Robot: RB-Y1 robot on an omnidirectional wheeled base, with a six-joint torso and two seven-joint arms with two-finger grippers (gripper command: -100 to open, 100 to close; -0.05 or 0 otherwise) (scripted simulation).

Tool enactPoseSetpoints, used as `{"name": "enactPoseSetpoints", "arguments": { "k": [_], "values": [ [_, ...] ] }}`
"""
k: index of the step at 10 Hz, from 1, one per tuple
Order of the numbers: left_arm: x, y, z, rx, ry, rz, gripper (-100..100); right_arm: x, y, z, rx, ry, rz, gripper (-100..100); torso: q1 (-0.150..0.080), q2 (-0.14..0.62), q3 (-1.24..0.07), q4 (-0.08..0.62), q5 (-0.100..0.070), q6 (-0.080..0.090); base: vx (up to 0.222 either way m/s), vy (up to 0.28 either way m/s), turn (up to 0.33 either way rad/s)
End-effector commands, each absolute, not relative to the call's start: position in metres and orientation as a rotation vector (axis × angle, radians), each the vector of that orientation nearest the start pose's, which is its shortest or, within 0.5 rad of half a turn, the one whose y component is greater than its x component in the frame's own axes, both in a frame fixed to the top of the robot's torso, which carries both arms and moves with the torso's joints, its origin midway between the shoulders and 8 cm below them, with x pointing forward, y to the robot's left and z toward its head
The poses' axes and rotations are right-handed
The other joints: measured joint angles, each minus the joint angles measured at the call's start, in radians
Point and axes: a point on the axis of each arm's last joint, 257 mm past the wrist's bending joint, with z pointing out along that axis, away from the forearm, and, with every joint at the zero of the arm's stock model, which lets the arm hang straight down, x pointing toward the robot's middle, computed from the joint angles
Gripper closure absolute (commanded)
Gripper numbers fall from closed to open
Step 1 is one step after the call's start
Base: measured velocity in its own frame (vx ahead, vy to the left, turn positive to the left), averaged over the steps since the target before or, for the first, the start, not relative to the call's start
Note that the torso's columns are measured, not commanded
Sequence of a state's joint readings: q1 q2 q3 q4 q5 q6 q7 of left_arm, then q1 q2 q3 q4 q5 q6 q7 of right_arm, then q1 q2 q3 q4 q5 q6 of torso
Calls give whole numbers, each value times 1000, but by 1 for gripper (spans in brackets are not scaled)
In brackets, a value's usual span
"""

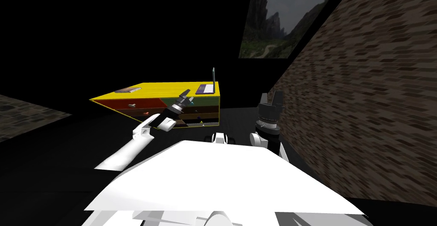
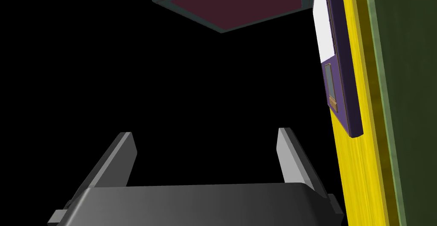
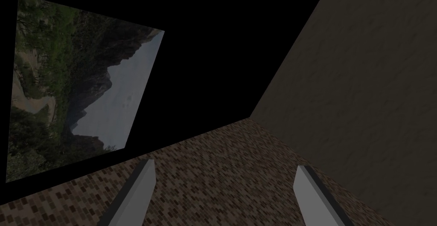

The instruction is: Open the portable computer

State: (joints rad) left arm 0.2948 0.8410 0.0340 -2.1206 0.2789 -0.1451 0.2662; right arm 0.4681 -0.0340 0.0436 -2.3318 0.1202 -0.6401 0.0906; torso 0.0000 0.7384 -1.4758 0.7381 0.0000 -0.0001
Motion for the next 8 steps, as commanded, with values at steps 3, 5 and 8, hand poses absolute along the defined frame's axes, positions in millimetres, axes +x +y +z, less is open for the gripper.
{"name": "enactPoseSetpoints", "arguments": {
  "k": [3,5,8],
  "values": [
    [462,306,-34,-663,1392,-1293,-100,311,-233,77,354,568,1246,0,0,-1,0,0,0,0,27,-55,-28],
    [470,317,-33,-675,1419,-1257,-100,311,-233,77,354,568,1246,0,-1,0,0,0,0,0,17,-75,-47],
    [486,341,-29,-701,1459,-1180,-100,311,-233,77,354,568,1246,0,-3,0,0,0,-1,0,21,-104,-63]
  ]
}}
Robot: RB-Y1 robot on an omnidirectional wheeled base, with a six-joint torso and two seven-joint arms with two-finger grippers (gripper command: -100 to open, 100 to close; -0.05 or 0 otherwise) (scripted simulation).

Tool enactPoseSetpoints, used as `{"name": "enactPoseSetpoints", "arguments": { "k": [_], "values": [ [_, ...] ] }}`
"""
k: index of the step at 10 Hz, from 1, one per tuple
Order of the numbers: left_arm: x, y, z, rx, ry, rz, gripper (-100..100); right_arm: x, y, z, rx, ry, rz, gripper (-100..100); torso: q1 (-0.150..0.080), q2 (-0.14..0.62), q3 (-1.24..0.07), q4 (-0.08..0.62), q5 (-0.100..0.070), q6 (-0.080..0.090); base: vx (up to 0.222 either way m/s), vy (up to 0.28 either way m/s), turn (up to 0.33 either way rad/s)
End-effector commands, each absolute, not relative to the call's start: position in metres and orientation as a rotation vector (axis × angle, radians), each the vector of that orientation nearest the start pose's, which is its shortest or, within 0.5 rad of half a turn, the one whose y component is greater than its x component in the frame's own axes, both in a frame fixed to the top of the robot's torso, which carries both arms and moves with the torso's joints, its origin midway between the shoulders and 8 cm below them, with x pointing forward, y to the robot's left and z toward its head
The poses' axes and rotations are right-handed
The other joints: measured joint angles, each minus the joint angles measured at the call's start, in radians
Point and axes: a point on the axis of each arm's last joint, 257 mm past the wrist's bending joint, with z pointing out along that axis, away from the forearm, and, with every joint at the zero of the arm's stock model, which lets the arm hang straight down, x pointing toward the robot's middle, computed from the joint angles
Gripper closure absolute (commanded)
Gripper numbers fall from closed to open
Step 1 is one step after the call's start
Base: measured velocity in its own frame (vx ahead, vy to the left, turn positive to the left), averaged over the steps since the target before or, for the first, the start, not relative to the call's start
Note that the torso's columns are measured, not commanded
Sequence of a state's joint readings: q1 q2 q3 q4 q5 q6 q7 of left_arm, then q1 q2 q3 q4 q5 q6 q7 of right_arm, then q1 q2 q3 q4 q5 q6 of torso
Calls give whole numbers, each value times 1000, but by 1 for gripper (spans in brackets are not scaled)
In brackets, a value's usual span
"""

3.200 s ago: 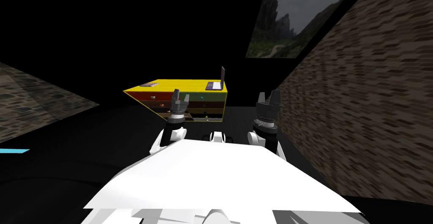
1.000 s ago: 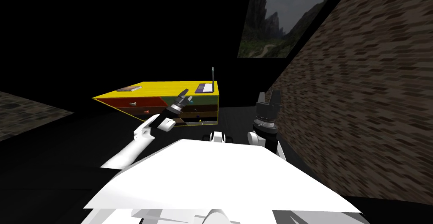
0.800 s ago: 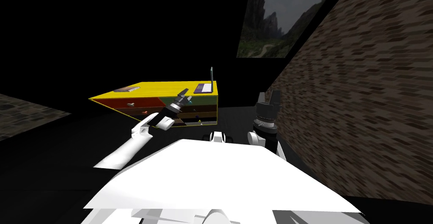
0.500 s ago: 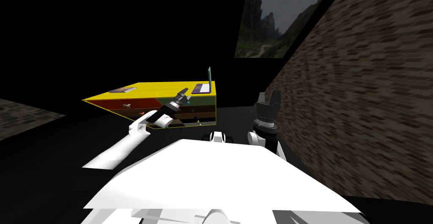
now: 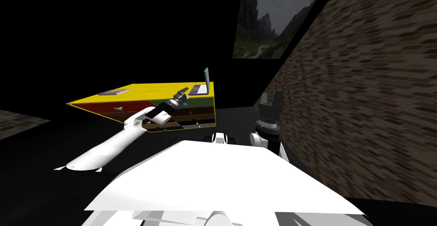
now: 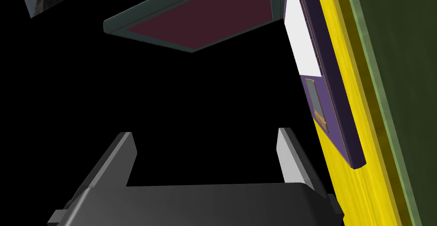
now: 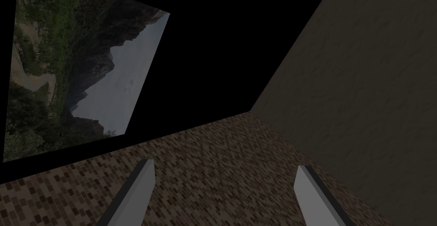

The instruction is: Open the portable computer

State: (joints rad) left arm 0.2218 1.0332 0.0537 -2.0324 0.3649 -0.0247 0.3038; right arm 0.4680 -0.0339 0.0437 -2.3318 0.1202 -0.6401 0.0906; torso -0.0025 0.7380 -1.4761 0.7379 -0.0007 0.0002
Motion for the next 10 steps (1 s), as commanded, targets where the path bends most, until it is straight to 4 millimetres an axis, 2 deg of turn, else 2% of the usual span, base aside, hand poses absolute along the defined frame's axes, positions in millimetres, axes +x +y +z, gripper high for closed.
{"name": "enactPoseSetpoints", "arguments": {
  "k": [1,2,3,5,6,10],
  "values": [
    [494,353,-26,-720,1469,-1144,-100,311,-233,77,354,568,1246,0,2,0,0,0,0,0,40,-111,-55],
    [501,366,-22,-740,1475,-1109,-100,311,-233,77,354,568,1246,0,2,-1,0,0,1,0,60,-147,-98],
    [501,366,-20,-730,1482,-1100,-100,311,-233,77,354,568,1246,0,1,-2,-1,0,0,0,32,-103,-41],
    [513,393,-8,-766,1487,-1028,-100,311,-233,77,354,568,1246,0,4,2,1,1,1,0,12,-114,-79],
    [514,393,-7,-760,1491,-1022,-100,311,-233,77,354,568,1246,0,2,1,1,1,0,0,21,-105,-37],
    [532,442,30,-809,1480,-879,-100,311,-233,77,354,568,1246,0,1,0,0,0,0,0,29,-133,-87]
  ]
}}
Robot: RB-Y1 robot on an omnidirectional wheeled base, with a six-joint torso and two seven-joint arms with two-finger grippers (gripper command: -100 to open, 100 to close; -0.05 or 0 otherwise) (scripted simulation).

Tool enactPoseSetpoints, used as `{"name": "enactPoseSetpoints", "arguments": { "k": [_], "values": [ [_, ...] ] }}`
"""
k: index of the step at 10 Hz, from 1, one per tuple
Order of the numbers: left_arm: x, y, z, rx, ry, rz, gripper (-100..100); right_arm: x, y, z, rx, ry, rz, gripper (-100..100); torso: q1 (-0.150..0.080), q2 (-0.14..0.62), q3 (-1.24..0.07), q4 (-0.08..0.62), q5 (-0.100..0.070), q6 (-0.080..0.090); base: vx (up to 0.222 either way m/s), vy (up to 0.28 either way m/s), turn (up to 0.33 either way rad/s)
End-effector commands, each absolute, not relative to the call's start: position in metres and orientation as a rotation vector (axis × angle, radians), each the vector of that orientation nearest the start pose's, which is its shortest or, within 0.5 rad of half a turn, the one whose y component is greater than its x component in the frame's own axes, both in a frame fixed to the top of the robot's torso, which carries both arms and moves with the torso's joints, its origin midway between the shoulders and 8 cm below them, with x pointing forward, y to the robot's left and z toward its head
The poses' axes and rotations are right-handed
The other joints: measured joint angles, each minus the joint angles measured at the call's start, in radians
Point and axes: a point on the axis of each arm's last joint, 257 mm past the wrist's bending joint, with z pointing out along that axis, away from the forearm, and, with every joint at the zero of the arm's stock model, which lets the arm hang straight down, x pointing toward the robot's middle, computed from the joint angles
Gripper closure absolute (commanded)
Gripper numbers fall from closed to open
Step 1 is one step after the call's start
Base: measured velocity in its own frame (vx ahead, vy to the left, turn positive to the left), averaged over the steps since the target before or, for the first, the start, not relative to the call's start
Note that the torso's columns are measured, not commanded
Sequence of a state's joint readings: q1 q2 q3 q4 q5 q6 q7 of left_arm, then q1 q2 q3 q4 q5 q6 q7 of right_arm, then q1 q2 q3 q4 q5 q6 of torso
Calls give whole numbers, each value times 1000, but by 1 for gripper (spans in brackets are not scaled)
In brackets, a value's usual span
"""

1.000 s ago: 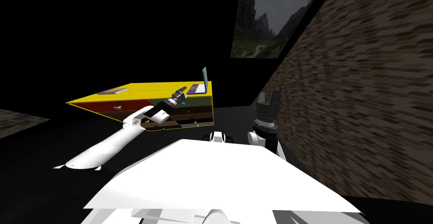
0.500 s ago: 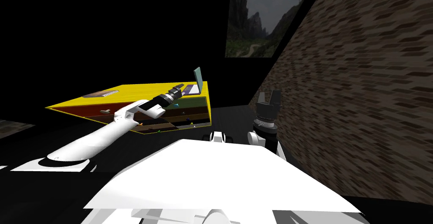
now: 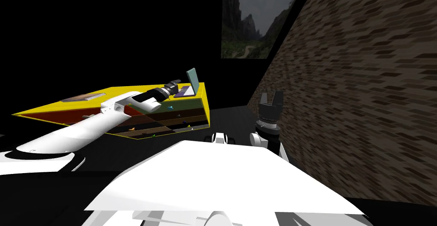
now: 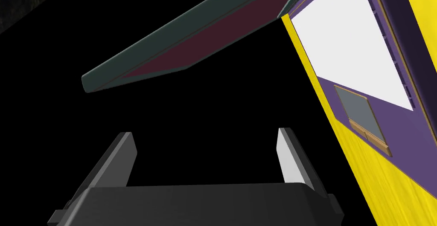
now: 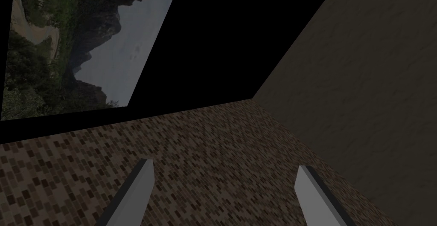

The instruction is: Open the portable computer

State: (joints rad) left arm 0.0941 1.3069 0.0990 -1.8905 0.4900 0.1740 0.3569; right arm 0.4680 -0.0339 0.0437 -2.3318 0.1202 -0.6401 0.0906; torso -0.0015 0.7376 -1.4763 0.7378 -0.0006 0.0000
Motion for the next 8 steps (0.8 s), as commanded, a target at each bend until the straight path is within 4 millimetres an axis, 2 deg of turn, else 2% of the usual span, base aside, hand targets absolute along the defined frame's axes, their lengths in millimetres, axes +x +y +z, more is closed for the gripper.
{"name": "enactPoseSetpoints", "arguments": {
  "k": [1,4,7,8],
  "values": [
    [535,452,40,-820,1473,-849,-100,311,-233,77,354,568,1246,0,0,0,0,0,0,0,39,-160,-81],
    [540,479,69,-848,1448,-775,-100,311,-233,77,354,568,1246,0,3,0,0,0,1,0,42,-121,-69],
    [542,499,96,-874,1419,-720,-100,311,-233,77,354,568,1246,0,2,1,1,1,1,0,31,-86,-59],
    [542,501,99,-877,1416,-713,-100,311,-233,77,354,568,1246,0,2,0,0,0,0,0,31,-61,-41]
  ]
}}
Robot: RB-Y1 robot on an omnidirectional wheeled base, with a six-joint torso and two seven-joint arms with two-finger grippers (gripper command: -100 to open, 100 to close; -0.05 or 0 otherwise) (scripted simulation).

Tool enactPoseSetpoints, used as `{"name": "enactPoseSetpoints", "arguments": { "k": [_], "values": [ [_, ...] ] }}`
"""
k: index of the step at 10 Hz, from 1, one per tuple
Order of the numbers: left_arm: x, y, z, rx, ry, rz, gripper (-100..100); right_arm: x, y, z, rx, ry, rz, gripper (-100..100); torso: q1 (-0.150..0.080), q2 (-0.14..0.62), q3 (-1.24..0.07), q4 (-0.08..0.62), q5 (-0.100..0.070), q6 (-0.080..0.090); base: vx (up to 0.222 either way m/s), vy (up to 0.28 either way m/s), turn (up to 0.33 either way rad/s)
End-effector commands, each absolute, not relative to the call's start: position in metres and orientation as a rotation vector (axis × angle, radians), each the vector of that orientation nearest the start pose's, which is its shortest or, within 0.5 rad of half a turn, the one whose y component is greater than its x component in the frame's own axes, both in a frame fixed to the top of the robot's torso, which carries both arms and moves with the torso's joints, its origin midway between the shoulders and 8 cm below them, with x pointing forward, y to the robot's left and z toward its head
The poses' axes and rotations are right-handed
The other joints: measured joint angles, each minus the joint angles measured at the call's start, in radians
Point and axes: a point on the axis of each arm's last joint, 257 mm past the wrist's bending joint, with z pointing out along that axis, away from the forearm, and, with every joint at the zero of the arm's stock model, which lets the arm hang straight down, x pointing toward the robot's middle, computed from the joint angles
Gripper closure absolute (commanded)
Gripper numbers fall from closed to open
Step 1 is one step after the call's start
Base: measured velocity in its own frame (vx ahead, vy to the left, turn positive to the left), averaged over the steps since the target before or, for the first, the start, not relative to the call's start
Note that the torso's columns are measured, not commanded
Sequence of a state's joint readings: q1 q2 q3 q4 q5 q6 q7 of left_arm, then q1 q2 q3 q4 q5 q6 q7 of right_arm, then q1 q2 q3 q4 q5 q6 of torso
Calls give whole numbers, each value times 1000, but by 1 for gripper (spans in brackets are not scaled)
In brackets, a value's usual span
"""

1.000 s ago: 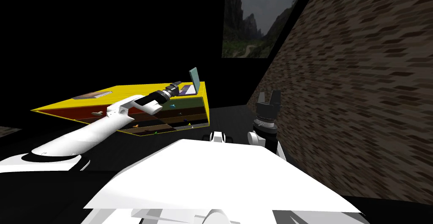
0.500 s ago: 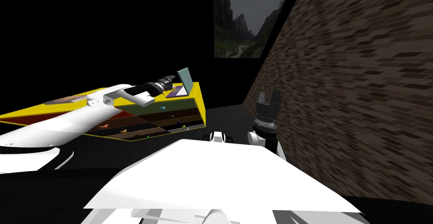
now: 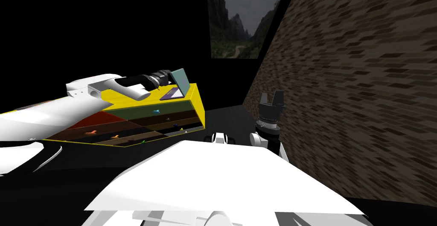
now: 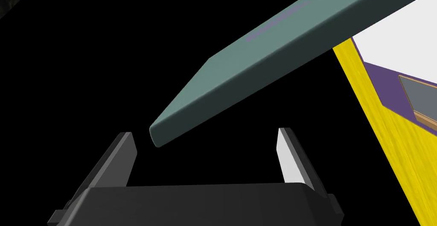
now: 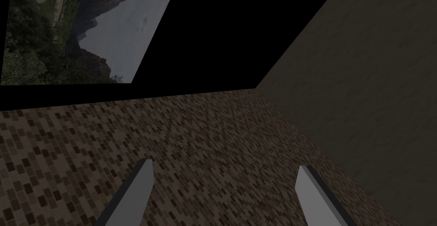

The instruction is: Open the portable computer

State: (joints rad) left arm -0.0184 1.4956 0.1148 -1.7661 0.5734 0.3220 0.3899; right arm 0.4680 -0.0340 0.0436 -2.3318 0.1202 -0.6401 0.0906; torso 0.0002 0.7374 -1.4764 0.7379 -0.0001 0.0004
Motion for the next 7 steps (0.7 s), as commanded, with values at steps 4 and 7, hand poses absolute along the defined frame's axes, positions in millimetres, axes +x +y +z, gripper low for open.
{"name": "enactPoseSetpoints", "arguments": {
  "k": [4,7],
  "values": [
    [544,504,96,-920,1377,-782,100,311,-233,77,354,568,1246,0,2,1,1,0,1,-1,1,2,-9],
    [546,511,92,-991,1312,-875,100,311,-233,77,354,568,1246,0,12,0,0,-2,7,-5,-45,79,-23]
  ]
}}
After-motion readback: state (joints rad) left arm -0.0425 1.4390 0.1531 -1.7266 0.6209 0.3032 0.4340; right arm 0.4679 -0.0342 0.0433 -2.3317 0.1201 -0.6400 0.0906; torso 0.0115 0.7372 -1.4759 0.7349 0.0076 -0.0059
